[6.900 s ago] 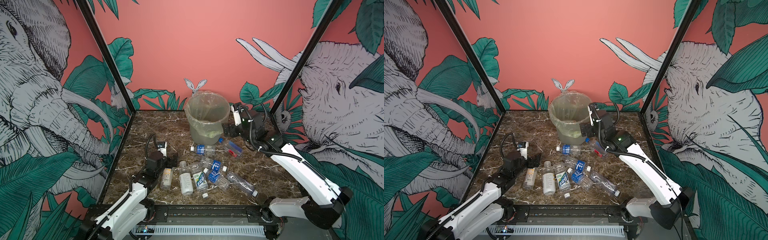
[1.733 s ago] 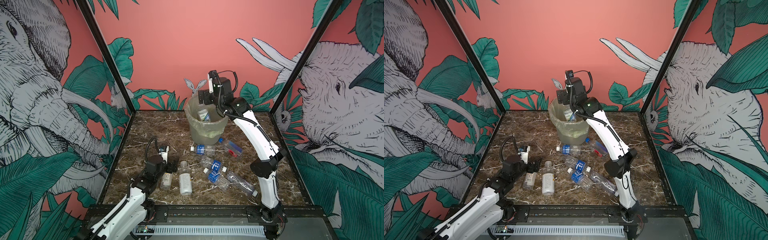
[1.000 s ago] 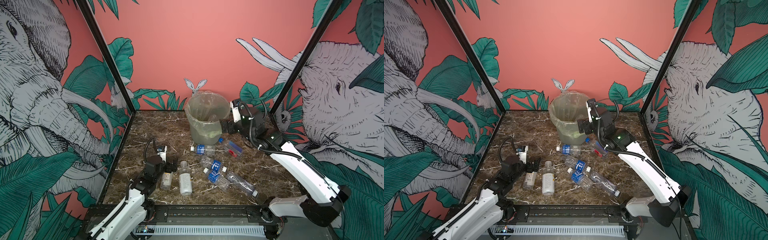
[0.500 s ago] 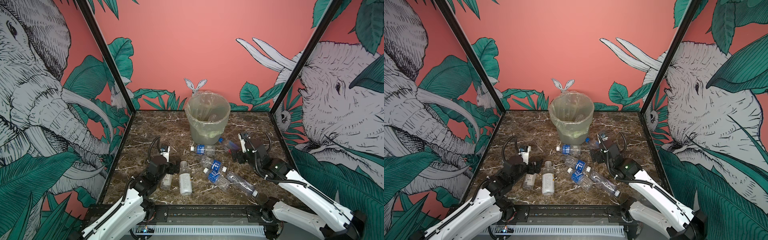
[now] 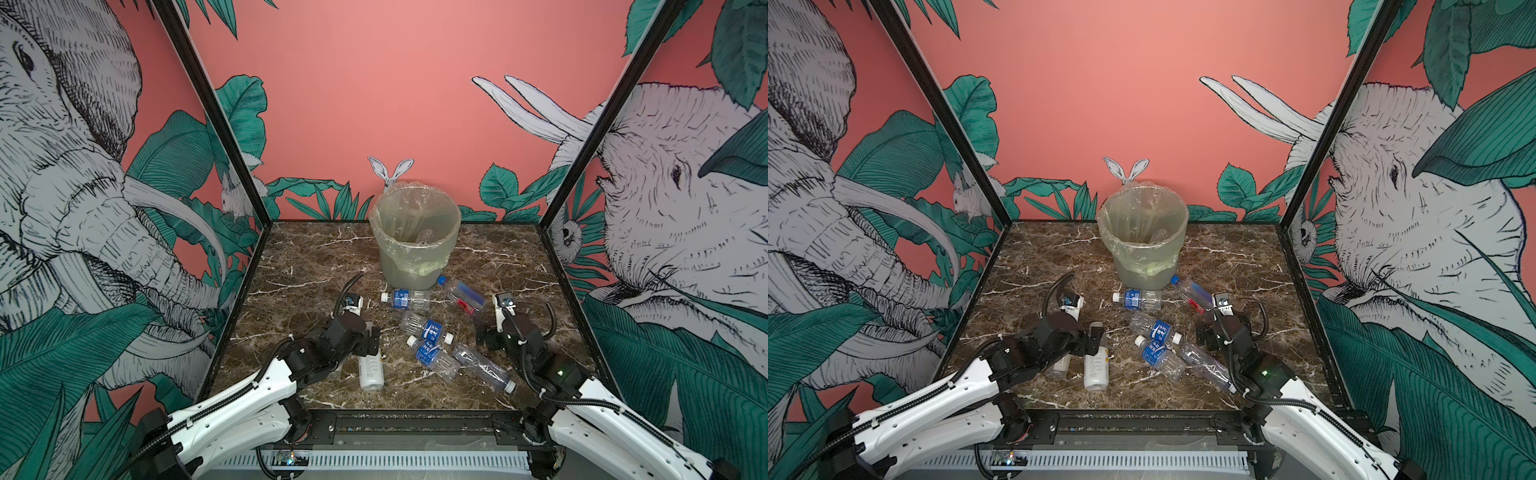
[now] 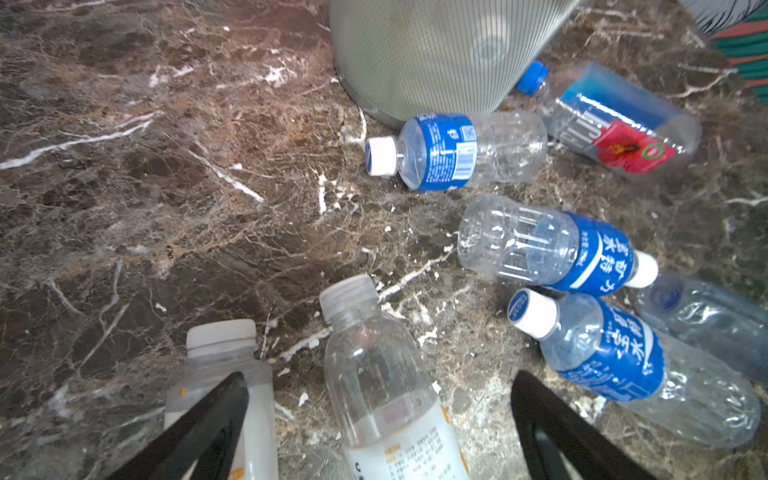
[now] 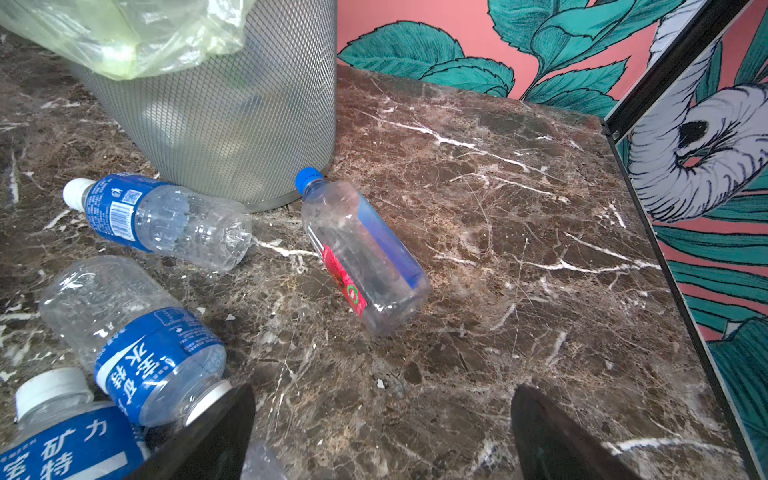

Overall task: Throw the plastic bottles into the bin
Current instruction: 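Lower the right gripper beside the pile while the left gripper moves over the white-capped bottle, then close the left gripper around the clear white-capped bottle with orange label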

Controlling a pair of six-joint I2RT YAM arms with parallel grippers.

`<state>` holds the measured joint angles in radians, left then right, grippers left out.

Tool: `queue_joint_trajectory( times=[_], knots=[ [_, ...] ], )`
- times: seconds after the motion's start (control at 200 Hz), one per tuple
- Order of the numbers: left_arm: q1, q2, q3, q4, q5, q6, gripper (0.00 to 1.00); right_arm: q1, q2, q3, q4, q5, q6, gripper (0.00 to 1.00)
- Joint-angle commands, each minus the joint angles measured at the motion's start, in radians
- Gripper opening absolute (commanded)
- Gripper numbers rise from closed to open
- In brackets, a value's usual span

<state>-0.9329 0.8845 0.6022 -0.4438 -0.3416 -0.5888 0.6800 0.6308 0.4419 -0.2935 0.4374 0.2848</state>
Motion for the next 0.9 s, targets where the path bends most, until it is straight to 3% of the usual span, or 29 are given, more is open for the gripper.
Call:
queue_joint_trajectory(
  times=[0.0,0.34,0.895],
  knots=[
    [-0.041,0.032,0.031,-0.075,-0.055,-0.112,0.99,-0.001,-0.025,-0.052,0.099,0.037,0.019,0.98],
    [-0.107,0.096,0.025,-0.114,-0.036,-0.243,0.99,-0.002,-0.022,-0.051,0.103,0.015,0.016,0.98],
    [-0.113,0.271,0.013,-0.050,0.053,-0.299,0.99,-0.001,-0.029,-0.048,0.088,0.031,0.029,0.93]
  ],
)
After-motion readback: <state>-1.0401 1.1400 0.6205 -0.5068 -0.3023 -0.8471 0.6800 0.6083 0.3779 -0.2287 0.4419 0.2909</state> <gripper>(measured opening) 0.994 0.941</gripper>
